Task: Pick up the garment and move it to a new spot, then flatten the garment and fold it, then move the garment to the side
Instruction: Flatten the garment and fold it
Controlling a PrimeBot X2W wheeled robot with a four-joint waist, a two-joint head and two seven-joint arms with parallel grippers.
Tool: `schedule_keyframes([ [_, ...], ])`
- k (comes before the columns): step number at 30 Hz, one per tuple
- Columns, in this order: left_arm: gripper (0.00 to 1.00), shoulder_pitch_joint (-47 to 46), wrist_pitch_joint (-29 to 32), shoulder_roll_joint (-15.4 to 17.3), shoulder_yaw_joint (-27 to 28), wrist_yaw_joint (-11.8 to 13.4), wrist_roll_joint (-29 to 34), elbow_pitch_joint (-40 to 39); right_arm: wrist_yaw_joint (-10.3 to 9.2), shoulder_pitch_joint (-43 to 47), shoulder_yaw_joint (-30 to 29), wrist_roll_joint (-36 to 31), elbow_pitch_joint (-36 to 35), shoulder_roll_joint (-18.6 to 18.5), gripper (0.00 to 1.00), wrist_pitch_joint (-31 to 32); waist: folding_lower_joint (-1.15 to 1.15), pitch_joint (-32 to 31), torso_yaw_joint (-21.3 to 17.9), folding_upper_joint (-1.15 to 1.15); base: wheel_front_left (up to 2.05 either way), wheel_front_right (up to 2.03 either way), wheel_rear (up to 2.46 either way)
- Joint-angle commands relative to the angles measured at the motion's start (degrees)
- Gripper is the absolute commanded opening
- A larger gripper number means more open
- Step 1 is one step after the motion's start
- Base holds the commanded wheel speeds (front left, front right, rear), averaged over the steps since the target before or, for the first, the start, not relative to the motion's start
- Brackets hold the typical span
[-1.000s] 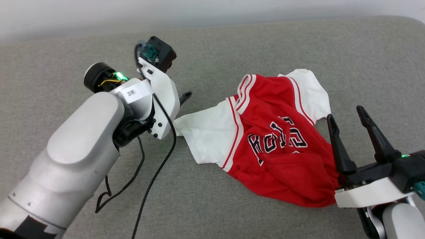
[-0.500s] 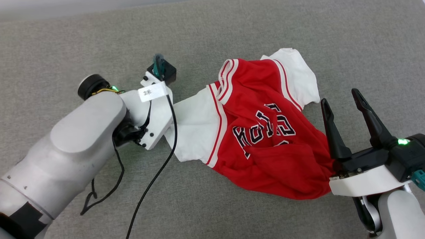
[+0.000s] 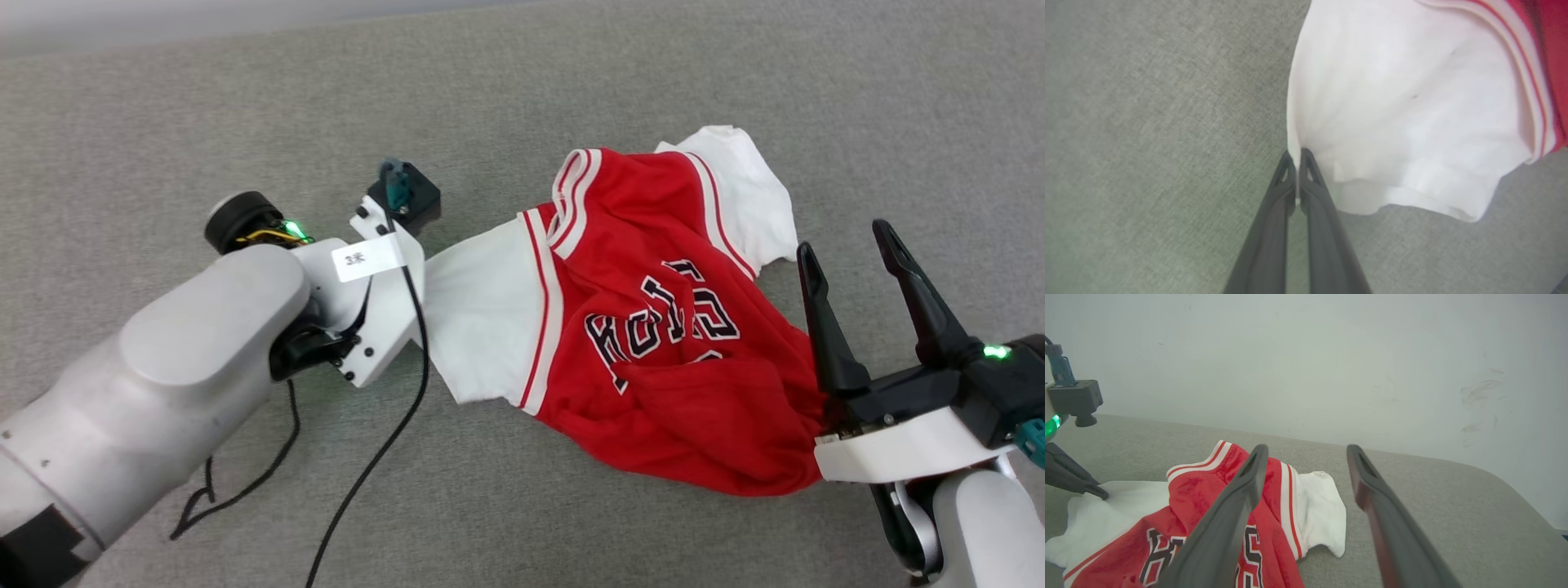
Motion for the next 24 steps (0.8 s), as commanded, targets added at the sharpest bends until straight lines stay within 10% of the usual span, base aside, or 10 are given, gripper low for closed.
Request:
schedule_keyframes([
  [1, 0.0, -0.22, -2.38, 1.47, 0.08, 0.01, 0.26, -0.45, -0.06, 0.99, -0.37, -0.33, 0.27, 0.23, 1.0, -0.12, 0.0, -1.15, 1.21, 0.0, 0.0, 0.0, 0.0],
  [24, 0.0, 12.08, -8.11, 18.99, 5.79, 4.78, -12.01, 0.63, -0.06, 5.26, -3.61, 0.62, 3.31, 0.21, 1.0, -0.12, 0.0, -4.44, 5.73, 0.0, 0.0, 0.0, 0.0],
])
